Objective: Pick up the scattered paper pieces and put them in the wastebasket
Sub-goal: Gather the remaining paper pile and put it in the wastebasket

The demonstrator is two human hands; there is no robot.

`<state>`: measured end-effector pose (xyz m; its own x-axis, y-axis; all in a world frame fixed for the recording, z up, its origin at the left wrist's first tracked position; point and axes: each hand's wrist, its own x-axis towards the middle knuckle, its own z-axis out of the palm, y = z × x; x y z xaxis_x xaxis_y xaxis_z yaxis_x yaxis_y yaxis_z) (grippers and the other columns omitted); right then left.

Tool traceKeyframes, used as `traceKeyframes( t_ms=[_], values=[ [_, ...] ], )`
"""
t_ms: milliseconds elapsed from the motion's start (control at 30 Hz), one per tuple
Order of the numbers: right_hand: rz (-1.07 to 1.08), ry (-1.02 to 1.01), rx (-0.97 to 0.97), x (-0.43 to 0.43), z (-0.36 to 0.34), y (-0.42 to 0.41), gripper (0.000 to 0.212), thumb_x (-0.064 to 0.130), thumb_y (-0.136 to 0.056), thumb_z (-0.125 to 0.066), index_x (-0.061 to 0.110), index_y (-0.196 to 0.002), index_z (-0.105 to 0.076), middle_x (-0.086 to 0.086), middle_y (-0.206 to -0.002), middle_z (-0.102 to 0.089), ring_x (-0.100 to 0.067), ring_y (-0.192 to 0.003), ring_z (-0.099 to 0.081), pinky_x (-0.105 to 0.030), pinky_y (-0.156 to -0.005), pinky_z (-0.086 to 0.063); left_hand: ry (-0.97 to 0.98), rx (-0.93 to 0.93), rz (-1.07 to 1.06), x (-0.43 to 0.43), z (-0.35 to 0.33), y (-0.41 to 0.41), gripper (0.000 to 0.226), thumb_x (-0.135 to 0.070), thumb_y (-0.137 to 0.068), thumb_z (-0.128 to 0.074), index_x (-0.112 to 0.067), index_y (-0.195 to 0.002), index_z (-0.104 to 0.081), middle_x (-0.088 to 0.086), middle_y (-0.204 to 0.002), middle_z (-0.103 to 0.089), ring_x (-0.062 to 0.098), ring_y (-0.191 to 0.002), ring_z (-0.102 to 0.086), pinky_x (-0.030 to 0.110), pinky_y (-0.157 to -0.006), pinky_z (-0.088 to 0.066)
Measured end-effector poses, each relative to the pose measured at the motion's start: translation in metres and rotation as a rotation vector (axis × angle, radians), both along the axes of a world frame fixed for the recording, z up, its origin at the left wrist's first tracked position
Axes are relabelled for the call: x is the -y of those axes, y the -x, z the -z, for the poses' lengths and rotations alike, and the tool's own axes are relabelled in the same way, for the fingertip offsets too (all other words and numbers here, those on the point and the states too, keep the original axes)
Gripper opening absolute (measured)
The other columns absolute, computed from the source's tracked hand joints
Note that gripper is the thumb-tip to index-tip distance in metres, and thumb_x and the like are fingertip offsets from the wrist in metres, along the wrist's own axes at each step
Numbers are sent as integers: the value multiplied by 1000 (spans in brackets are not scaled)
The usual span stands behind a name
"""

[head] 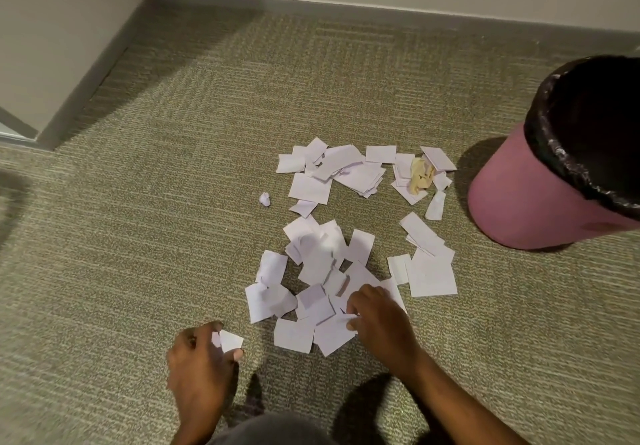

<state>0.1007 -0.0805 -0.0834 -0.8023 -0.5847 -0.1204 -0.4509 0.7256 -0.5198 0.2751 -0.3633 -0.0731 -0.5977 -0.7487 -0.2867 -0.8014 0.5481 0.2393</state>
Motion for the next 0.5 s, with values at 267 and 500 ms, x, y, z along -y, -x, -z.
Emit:
traceKeyframes(
  t_ms=[267, 500],
  values=[
    [33, 5, 21, 0, -3, -5, 35, 15, -79, -86, 28, -87, -55, 11, -80, -62, -18, -75, -59, -27, -65, -32, 11, -5, -14, -4, 3, -1, 60, -21, -71, -97, -31, -124, -70, 15, -127, -56, 43, -115, -50, 58, -81, -51],
    [-59, 92, 51, 30, -20, -4, 45, 19, -83, -87, 29, -120, -63, 11, -106, -78, -14, -102, -72, -36, -82, -59, -1, -229, 53, 10, 7, -6, 44, 5, -74, -88, -20, -109, -77, 10, -105, -57, 34, -92, -55, 40, -73, -46]
  ],
)
